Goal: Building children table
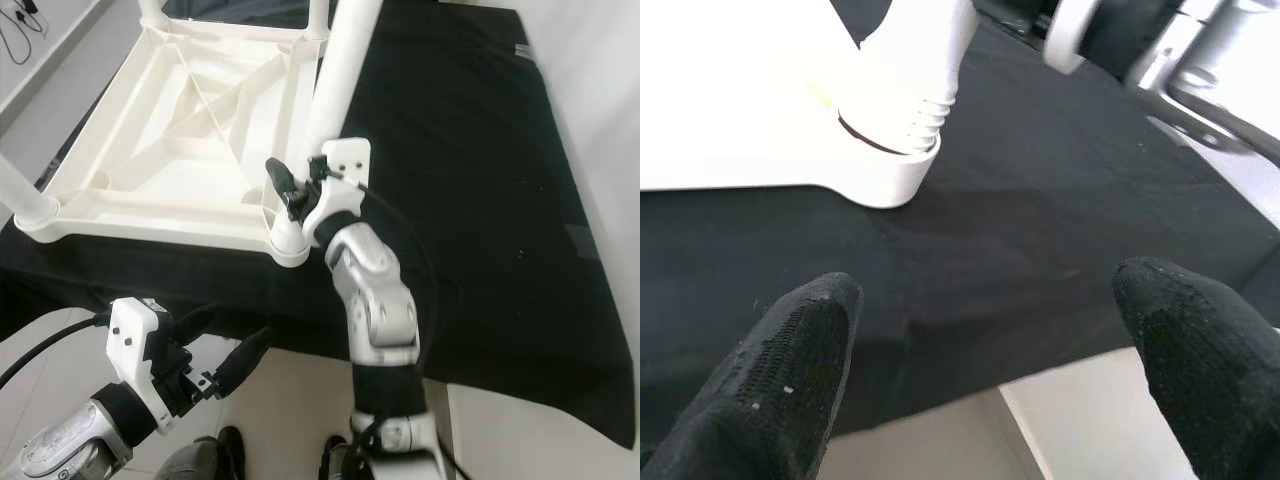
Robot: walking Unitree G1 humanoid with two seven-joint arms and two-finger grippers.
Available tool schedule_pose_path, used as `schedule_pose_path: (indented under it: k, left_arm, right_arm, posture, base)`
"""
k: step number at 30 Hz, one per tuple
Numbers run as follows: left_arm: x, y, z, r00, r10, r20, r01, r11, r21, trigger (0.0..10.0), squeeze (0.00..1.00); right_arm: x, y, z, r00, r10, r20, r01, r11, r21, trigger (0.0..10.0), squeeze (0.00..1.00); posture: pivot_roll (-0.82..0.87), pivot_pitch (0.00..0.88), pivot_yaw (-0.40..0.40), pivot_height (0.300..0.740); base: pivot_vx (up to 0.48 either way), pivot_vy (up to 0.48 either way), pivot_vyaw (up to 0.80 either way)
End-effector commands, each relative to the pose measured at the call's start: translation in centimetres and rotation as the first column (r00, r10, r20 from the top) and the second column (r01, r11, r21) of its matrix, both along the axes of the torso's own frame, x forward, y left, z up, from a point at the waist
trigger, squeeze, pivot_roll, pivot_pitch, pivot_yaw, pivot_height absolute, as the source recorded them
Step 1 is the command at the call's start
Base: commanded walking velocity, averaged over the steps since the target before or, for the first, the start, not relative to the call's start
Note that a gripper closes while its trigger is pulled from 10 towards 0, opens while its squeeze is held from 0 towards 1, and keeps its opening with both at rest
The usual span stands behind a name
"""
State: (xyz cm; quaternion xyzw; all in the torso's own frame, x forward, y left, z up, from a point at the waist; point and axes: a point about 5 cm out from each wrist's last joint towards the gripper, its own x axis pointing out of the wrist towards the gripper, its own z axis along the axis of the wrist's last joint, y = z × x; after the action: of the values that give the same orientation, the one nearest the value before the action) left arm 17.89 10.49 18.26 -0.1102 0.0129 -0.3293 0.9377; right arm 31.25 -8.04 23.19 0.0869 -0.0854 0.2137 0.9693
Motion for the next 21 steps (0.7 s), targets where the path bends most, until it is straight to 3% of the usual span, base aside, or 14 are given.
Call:
schedule_pose_path:
  k: [1,4,6,7,11,12,13,14,15,16,17,19,21]
  left_arm:
    - [-0.1,0.0,-0.4,1.0,-0.009,-0.024,0.009,1.0,-0.006,10.0,0.0]
    - [0.0,0.0,-0.5,1.0,-0.011,-0.024,0.011,1.0,-0.003,10.0,0.0]
    - [0.1,0.0,-0.5,1.0,-0.014,-0.025,0.014,1.0,-0.001,10.0,0.0]
    - [0.1,0.0,-0.5,1.0,-0.014,-0.025,0.014,1.0,-0.001,10.0,0.0]
    - [0.1,0.0,-0.6,1.0,-0.017,-0.025,0.017,1.0,-0.001,10.0,0.0]
    - [0.2,0.0,-0.6,1.0,-0.02,-0.024,0.02,1.0,-0.005,10.0,0.0]
    - [0.2,0.0,-0.6,1.0,-0.02,-0.024,0.02,1.0,-0.005,10.0,0.0]
    - [0.3,-0.1,-0.6,0.999,-0.025,-0.024,0.025,1.0,-0.011,10.0,0.0]
    - [0.3,-0.1,-0.6,0.999,-0.025,-0.024,0.025,1.0,-0.011,10.0,0.0]
    - [0.3,-0.1,-0.6,0.999,-0.033,-0.026,0.032,0.999,-0.019,10.0,0.0]
    - [0.4,-0.2,-0.7,0.999,-0.041,-0.026,0.04,0.999,-0.025,10.0,0.0]
    - [0.4,-0.2,-0.7,0.999,-0.046,-0.027,0.046,0.999,-0.027,10.0,0.0]
    - [0.5,-0.3,-0.7,0.998,-0.053,-0.027,0.052,0.998,-0.029,10.0,0.0]
  right_arm:
    - [0.0,0.1,-3.7,0.986,-0.029,-0.161,0.026,1.0,-0.017,10.0,0.0]
    - [0.0,0.6,-3.0,0.994,0.011,-0.107,-0.01,1.0,0.014,10.0,0.0]
    - [-0.1,0.9,-1.3,0.993,0.115,0.034,-0.114,0.993,-0.025,10.0,0.0]
    - [-0.1,0.9,-1.3,0.993,0.115,0.034,-0.114,0.993,-0.025,10.0,0.0]
    - [-0.3,0.9,0.6,0.96,0.238,0.145,-0.232,0.971,-0.057,10.0,0.0]
    - [-0.5,0.8,2.2,0.904,0.375,0.207,-0.368,0.927,-0.075,10.0,0.0]
    - [-0.5,0.8,2.2,0.904,0.375,0.207,-0.368,0.927,-0.075,10.0,0.0]
    - [-0.8,0.6,3.6,0.828,0.502,0.249,-0.491,0.864,-0.109,10.0,0.0]
    - [-0.8,0.6,3.6,0.828,0.502,0.249,-0.491,0.864,-0.109,10.0,0.0]
    - [-0.8,0.3,4.5,0.752,0.6,0.272,-0.577,0.799,-0.168,10.0,0.0]
    - [-0.6,0.2,5.0,0.708,0.652,0.271,-0.61,0.758,-0.231,10.0,0.0]
    - [-0.4,0.1,5.1,0.692,0.672,0.265,-0.616,0.74,-0.269,10.0,0.0]
    - [1.1,0.2,5.3,0.695,0.67,0.261,-0.591,0.739,-0.323,10.0,0.0]
  posture:
    - [0.02,0.293,-0.009,0.74]
    - [0.02,0.286,-0.004,0.74]
    - [0.02,0.281,-0.001,0.74]
    - [0.02,0.281,-0.001,0.74]
    - [0.02,0.277,-0.003,0.74]
    - [0.02,0.271,-0.007,0.74]
    - [0.02,0.271,-0.007,0.74]
    - [0.02,0.267,-0.008,0.74]
    - [0.02,0.267,-0.008,0.74]
    - [0.03,0.263,-0.011,0.74]
    - [0.03,0.26,-0.012,0.74]
    - [0.03,0.26,-0.012,0.74]
    - [0.04,0.257,-0.013,0.74]
  base:
    - [0.0,0.0,0.0]
    - [0.0,0.0,0.0]
    - [0.0,0.0,0.0]
    - [0.0,0.0,0.0]
    - [0.0,0.0,0.0]
    - [0.0,0.0,0.0]
    - [0.0,0.0,0.0]
    - [0.0,0.0,0.0]
    - [0.0,0.0,0.0]
    - [0.0,0.0,0.0]
    - [0.0,0.0,0.0]
    - [0.0,0.0,0.0]
    - [0.0,0.0,0.0]
